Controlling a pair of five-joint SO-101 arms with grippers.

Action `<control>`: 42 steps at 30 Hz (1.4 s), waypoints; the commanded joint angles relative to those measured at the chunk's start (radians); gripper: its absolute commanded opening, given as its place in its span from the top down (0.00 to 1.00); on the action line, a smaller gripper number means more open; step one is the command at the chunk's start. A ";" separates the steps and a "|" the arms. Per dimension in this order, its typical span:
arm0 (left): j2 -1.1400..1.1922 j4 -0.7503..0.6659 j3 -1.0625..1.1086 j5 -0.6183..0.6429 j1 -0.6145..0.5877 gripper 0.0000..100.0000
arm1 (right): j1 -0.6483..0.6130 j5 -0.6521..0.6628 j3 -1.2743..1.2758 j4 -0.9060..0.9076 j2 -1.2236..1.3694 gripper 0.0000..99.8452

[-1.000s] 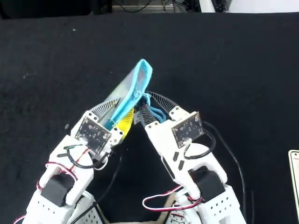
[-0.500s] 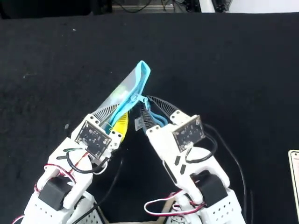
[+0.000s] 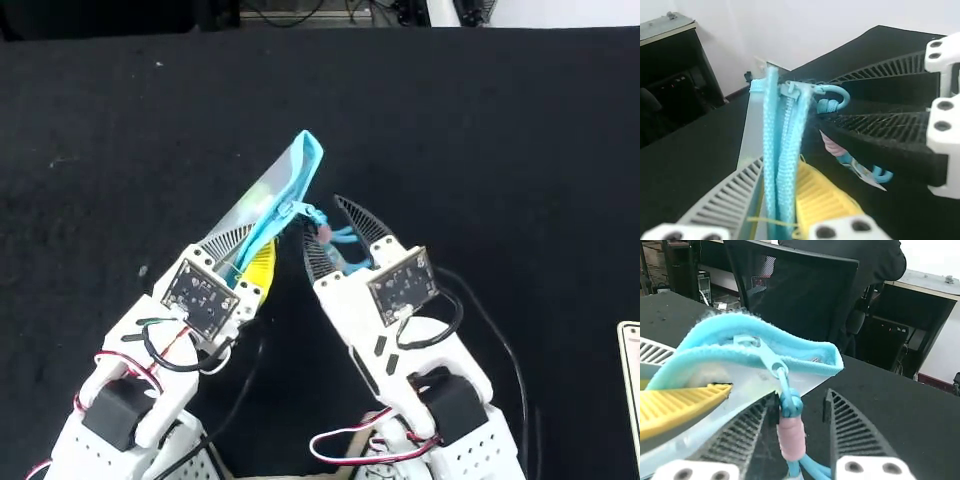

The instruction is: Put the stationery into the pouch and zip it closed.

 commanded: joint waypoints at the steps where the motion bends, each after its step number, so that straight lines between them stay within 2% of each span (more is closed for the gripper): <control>1: 0.017 0.003 -0.044 -0.003 -0.001 0.97 | -0.011 0.006 -0.050 0.000 -0.024 0.87; 18: 0.014 0.008 -0.044 -0.006 -0.005 0.97 | -0.009 0.005 -0.077 0.006 -0.024 0.87; 23: 0.014 0.008 -0.044 -0.006 -0.005 0.97 | -0.006 0.009 -0.077 0.003 -0.025 0.99; 31: 0.012 0.005 -0.028 -0.009 -0.004 0.97 | 0.041 -0.006 -0.079 -0.005 -0.025 0.99; 35: 0.012 0.003 -0.028 -0.006 0.004 0.97 | 0.046 -0.068 -0.041 -0.064 -0.022 0.99; 42: 0.012 0.003 -0.028 -0.005 0.001 0.97 | 0.046 -0.074 -0.005 -0.109 -0.024 0.99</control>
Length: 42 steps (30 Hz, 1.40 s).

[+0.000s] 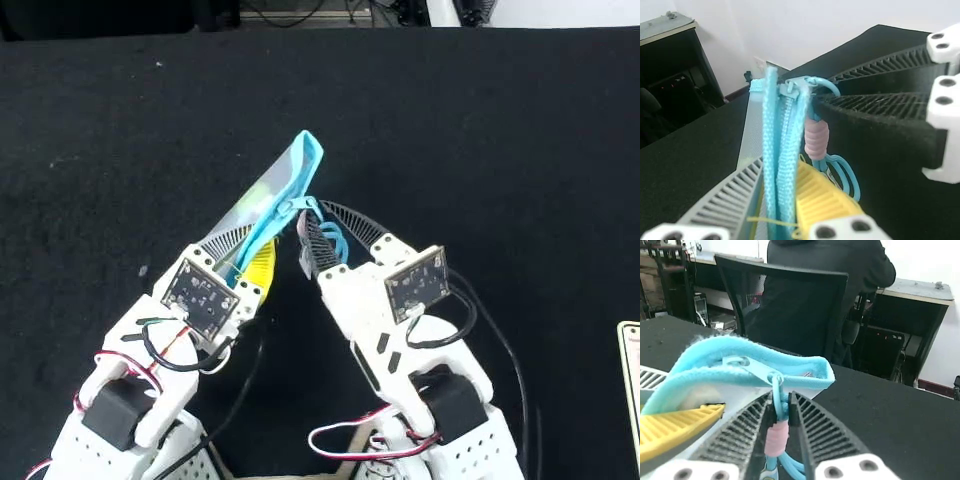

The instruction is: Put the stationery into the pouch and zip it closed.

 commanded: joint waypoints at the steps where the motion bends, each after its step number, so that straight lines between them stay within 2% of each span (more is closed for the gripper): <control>1: 0.008 0.009 -0.027 -0.003 -0.007 0.97 | 0.023 -0.015 -0.012 -0.035 -0.024 0.99; 12: 0.011 0.002 0.002 -0.002 -0.007 0.97 | 0.023 -0.015 -0.015 -0.037 -0.024 0.99; 18: 0.008 0.005 0.010 -0.002 -0.007 0.97 | 0.023 -0.015 0.025 -0.112 -0.015 0.99; 32: 0.008 0.009 0.027 -0.002 -0.007 0.97 | 0.023 -0.017 0.030 -0.091 -0.021 0.99; 42: 0.008 0.009 0.127 -0.002 0.004 0.97 | 0.129 -0.061 0.030 -0.091 -0.024 0.99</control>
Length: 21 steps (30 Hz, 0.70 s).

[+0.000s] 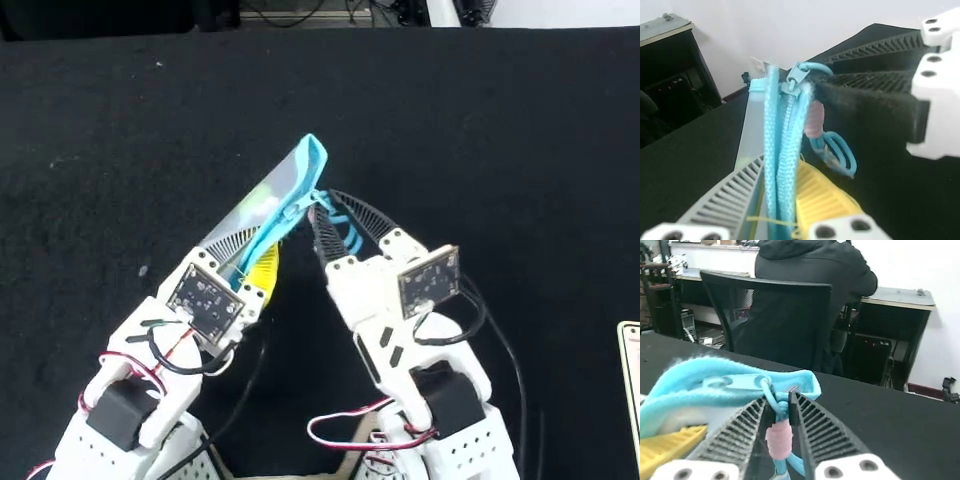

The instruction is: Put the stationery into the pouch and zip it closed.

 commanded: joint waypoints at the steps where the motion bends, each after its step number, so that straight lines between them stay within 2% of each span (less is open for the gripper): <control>1: 0.011 0.015 0.071 0.000 -0.004 0.97 | 0.084 -0.029 -0.012 -0.006 -0.024 0.99; 6: 0.011 0.015 0.077 0.000 -0.010 0.97 | 0.141 -0.031 -0.013 -0.014 -0.025 0.99; 21: 0.009 0.072 0.048 0.000 -0.007 0.97 | 0.141 -0.031 -0.002 -0.015 -0.021 0.99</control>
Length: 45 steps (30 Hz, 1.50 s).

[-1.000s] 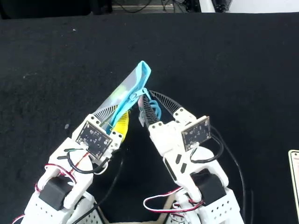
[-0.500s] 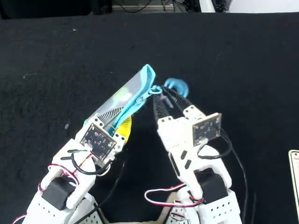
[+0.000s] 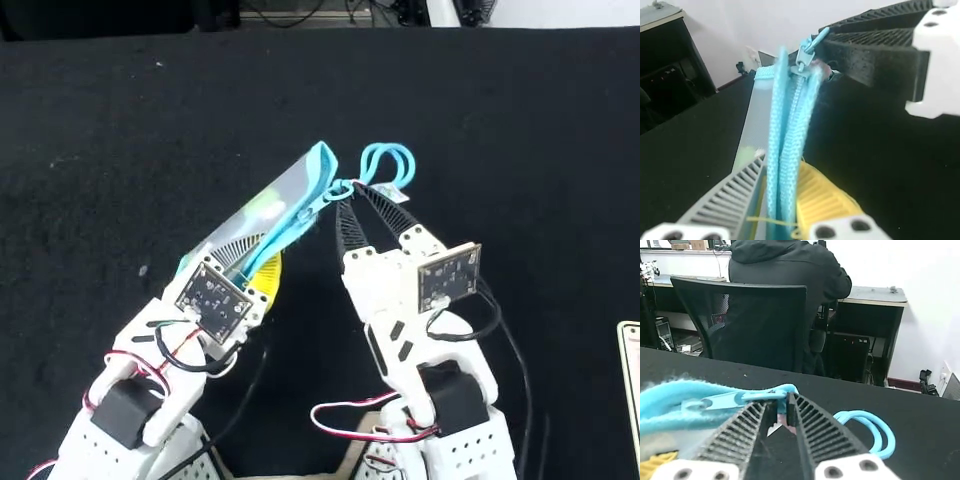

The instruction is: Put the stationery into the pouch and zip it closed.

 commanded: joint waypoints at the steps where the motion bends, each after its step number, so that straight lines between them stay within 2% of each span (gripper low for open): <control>1: 0.011 0.049 0.012 0.000 -0.015 0.97 | 0.044 -0.008 -0.002 -0.015 -0.007 0.99; 5: 0.011 0.049 0.010 0.000 -0.016 0.97 | 0.044 -0.006 -0.002 -0.018 -0.005 0.99; 11: 0.011 0.049 0.008 0.000 -0.016 0.97 | 0.081 -0.008 0.094 -0.180 -0.004 0.99; 19: 0.008 0.049 0.007 0.003 -0.018 0.97 | 0.100 -0.008 0.094 -0.181 -0.002 0.99; 23: -0.057 0.051 0.018 0.052 -0.044 0.97 | 0.097 -0.008 0.097 -0.178 -0.004 0.99; 25: -0.104 0.066 0.027 0.051 -0.070 0.97 | 0.091 -0.008 0.076 -0.123 -0.010 0.99; 27: -0.155 0.094 0.025 0.051 -0.097 0.97 | 0.055 -0.002 -0.007 0.012 -0.013 0.97; 30: -0.169 0.100 0.016 0.054 -0.137 0.97 | -0.040 -0.002 -0.171 0.293 -0.013 0.88; 32: -0.160 0.098 0.015 0.055 -0.147 0.97 | -0.132 0.000 -0.213 0.358 -0.004 0.80; 36: -0.163 0.098 0.018 0.055 -0.143 0.97 | -0.241 0.000 -0.120 0.253 -0.005 0.72; 41: -0.163 0.098 0.018 0.055 -0.143 0.97 | -0.249 -0.006 0.010 0.052 -0.008 0.74; 45: -0.163 0.098 0.018 0.051 -0.142 0.97 | -0.264 -0.002 0.031 0.009 -0.008 0.75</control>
